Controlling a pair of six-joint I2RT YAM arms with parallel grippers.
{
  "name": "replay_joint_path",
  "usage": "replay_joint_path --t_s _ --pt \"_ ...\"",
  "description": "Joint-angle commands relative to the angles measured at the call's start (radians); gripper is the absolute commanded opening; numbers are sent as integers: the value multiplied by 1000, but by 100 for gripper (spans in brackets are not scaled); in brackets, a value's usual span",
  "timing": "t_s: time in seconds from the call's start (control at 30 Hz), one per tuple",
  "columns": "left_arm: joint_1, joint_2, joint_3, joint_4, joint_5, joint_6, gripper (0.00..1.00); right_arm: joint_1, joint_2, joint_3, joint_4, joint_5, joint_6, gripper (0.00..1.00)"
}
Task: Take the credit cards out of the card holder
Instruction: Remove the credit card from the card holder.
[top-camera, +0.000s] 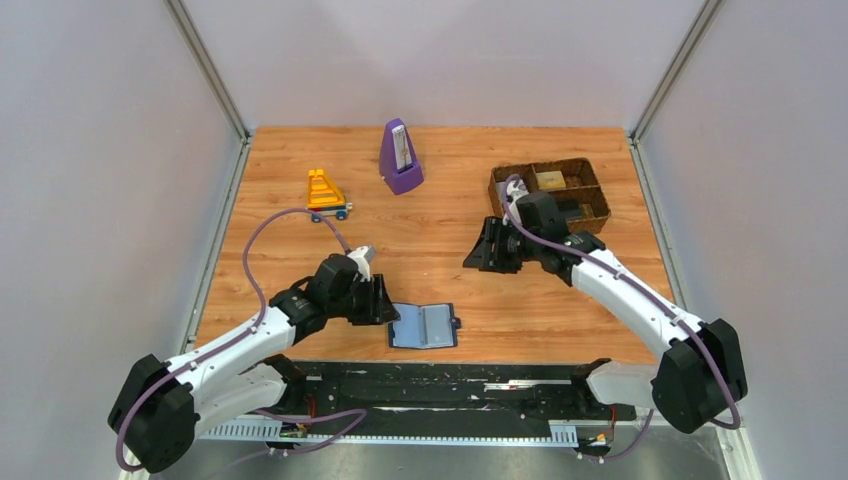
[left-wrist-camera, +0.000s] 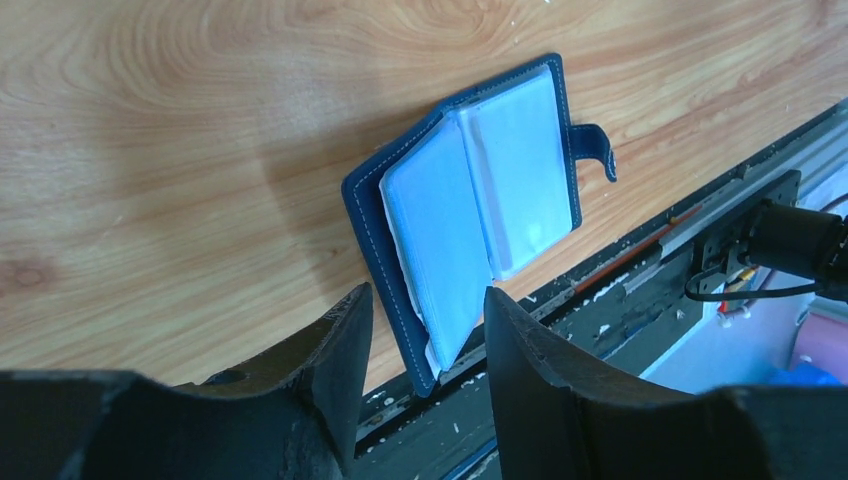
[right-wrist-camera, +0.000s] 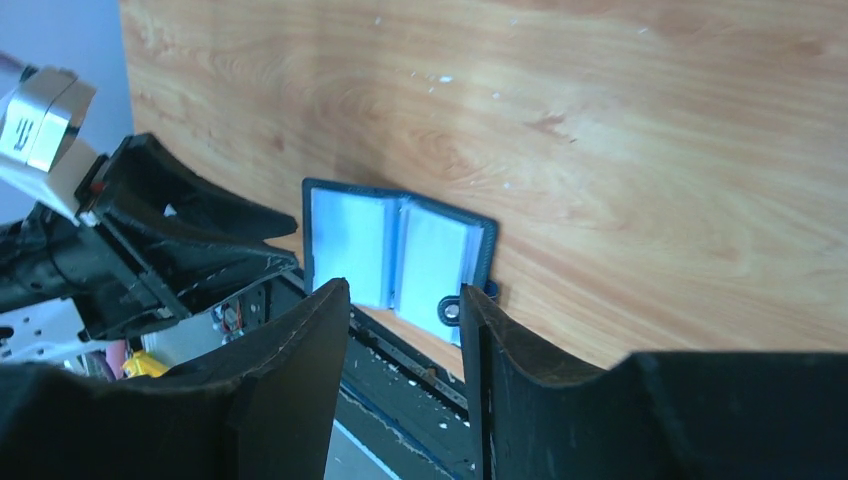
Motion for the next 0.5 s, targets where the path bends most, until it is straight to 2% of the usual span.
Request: replay_joint_path --t_s 0.0,0.07,0.1,0.23,0.47 --pt "0 2 -22 98 51 -47 53 86 -37 -48 104 10 71 46" --pt "-1 6 -21 85 41 -42 55 139 -38 -70 126 15 93 46" --pt "-1 6 -19 75 26 -38 60 162 -37 -82 146 15 104 46" --pt "0 -3 -22 54 9 -34 63 256 -9 -111 209 42 148 47" --pt "0 1 -70 154 62 -65 48 344 88 -87 266 58 165 47"
